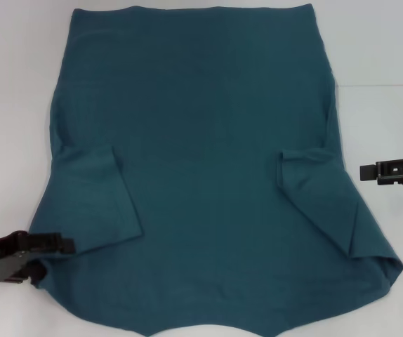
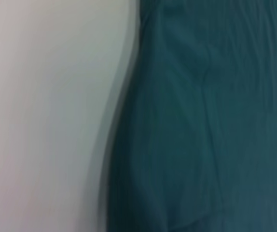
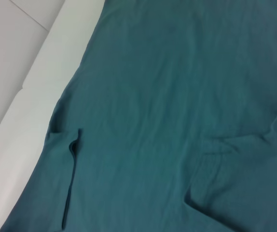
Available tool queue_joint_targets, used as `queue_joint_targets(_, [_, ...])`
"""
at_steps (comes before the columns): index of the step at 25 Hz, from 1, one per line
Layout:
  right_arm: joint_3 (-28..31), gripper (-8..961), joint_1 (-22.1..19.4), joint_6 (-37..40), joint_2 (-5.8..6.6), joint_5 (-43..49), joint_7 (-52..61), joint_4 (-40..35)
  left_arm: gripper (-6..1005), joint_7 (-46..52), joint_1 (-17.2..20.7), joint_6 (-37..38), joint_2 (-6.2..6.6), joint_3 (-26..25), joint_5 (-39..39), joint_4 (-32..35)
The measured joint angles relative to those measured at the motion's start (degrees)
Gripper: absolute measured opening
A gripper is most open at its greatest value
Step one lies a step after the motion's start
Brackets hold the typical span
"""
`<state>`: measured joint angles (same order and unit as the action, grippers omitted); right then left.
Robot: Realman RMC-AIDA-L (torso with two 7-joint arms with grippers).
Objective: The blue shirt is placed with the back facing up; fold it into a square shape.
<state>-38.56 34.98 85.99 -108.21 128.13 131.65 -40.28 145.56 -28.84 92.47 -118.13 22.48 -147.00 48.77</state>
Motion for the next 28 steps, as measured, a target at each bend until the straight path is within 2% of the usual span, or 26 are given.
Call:
queue_joint_targets(4, [0.3,640,0.0,0.1,-0.05,-0.1,0.0,-0.2,877,0.3,0.0,0.8,0.0,-0.3,0.4,1.2])
queue_joint_targets(13, [1.2,641,-0.2,-0.1,0.0,-0.1,-0.1,0.0,876,1.3,2.9,3.4,0.15,-2.9,0.0,5.1])
queue_joint_targets(28, [1.5,640,-0.2,-0.1,0.03,-0.1,-0.2,0.0,877,2.3,3.7,1.9,0.2,-4.1,-0.3,6.6])
